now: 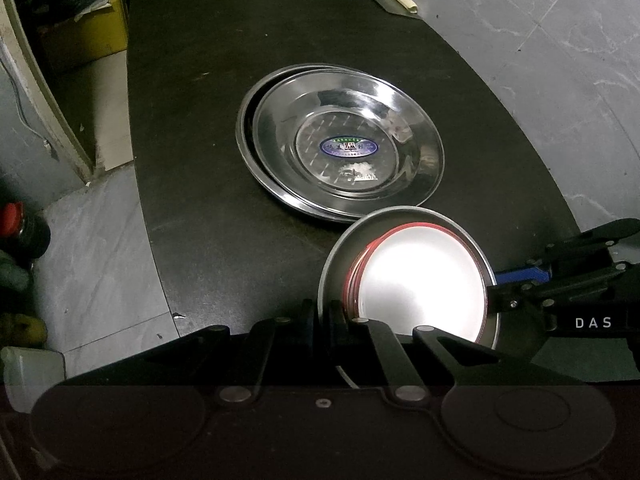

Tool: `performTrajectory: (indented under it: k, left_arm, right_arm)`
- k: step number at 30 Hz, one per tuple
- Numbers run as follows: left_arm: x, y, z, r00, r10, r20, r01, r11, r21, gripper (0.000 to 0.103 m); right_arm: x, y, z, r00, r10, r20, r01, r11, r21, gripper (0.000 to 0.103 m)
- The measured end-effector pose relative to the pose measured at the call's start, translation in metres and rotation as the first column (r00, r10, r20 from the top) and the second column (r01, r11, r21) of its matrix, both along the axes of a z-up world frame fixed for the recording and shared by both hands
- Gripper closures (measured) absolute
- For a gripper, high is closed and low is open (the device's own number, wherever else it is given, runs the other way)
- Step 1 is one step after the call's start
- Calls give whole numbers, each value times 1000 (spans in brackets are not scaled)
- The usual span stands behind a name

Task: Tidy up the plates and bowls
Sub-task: 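Lift the steel bowl with nested white bowls toward the steel plate stack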

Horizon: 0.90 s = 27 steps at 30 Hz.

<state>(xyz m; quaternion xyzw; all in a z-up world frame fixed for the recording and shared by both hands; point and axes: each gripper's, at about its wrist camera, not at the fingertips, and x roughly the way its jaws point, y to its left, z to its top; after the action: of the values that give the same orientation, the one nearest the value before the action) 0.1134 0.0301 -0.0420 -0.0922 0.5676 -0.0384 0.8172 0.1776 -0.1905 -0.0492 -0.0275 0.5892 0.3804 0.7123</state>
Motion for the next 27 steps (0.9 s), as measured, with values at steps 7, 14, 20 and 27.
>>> performTrajectory:
  k: [7, 14, 20, 27]
  left_arm:
    - [1, 1, 0, 1000, 8, -12, -9, 1000, -12, 99]
    - [1, 1, -2, 1000, -1, -11, 1, 1000, -20, 98]
    - [3, 1, -7, 1000, 5, -22, -6, 1000, -29, 98]
    - [1, 3, -7, 999, 10, -32, -11, 999, -41, 97]
  right_arm:
    - [0, -1, 2, 1000, -8, -11, 8, 1000, -1, 86]
    - [2, -2, -2, 999, -18, -36, 18, 1000, -2, 84]
    - [10, -2, -10, 993, -62, -105, 63, 998, 2, 85]
    - [11, -2, -13, 987, -86, -133, 85, 996, -7, 85]
